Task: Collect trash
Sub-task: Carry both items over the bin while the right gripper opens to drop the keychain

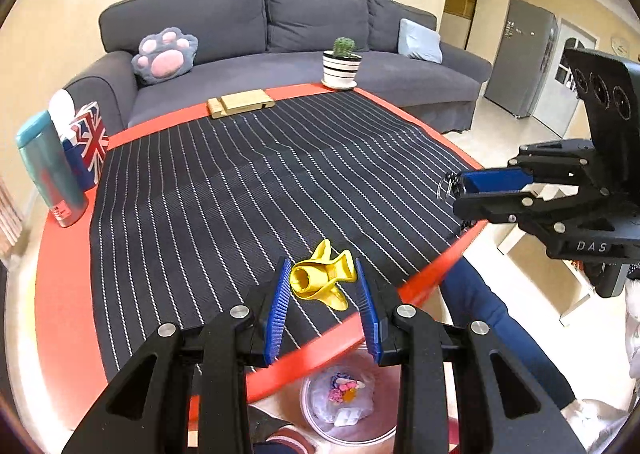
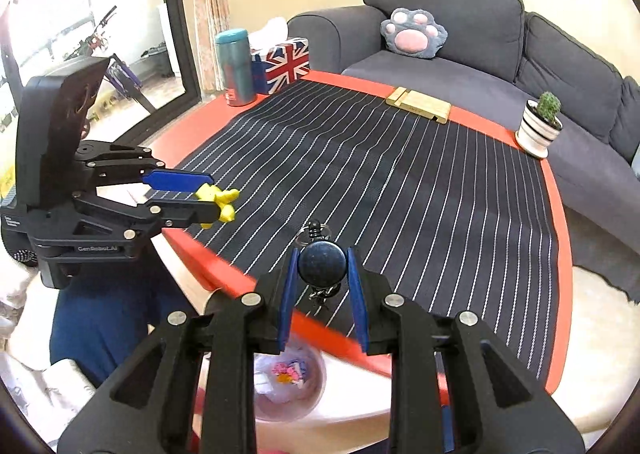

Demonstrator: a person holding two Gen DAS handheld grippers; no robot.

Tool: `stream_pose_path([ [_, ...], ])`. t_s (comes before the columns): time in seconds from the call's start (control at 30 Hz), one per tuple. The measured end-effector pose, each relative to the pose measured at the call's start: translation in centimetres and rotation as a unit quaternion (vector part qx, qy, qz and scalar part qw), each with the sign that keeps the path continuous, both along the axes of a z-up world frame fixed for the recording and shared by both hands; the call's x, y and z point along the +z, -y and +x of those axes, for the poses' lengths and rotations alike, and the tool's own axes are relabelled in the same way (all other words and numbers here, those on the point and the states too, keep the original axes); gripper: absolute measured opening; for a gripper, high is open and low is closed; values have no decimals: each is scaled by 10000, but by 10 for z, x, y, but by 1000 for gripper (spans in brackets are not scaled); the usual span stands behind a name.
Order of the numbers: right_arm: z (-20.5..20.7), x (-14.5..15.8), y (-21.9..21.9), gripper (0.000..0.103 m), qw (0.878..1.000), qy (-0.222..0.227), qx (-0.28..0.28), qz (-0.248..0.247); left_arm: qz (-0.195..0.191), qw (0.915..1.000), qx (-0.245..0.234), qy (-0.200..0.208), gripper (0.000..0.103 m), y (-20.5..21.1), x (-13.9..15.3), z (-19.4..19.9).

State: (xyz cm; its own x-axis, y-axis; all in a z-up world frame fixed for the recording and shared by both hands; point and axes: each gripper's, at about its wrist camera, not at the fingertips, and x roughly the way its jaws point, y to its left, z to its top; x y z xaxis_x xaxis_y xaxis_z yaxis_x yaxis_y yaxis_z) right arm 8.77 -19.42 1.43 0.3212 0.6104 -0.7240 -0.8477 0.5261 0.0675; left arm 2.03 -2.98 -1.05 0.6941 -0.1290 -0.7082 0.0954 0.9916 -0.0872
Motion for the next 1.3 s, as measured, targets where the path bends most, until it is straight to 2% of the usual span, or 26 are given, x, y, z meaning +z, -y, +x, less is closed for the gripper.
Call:
stream_pose_path([
  [0.47,-58,-21,22,24,9991,-305,285,51,-205,9997,-88,85,32,22,-4,-49],
  [0.83,-71,-38,21,26,9974,-567,445,-1,-315,9994,-108,-19,32,24,-9,-67],
  [0.87,-71,-38,21,29,9974,-582,432,8,-303,9995,-108,-16,32,24,-9,-67],
  [0.93,-69,-38,23,67,9976,-595,343,97,-313,9994,-120,-23,32,25,-10,-66],
  [1.03,-67,-37,27,86,9977,-615,227,175,-314,9994,-126,-34,32,25,-11,-66],
  [1.3,-60,-36,34,93,9981,-600,-30,160,-334,9992,-181,-113,32,27,-15,-65],
])
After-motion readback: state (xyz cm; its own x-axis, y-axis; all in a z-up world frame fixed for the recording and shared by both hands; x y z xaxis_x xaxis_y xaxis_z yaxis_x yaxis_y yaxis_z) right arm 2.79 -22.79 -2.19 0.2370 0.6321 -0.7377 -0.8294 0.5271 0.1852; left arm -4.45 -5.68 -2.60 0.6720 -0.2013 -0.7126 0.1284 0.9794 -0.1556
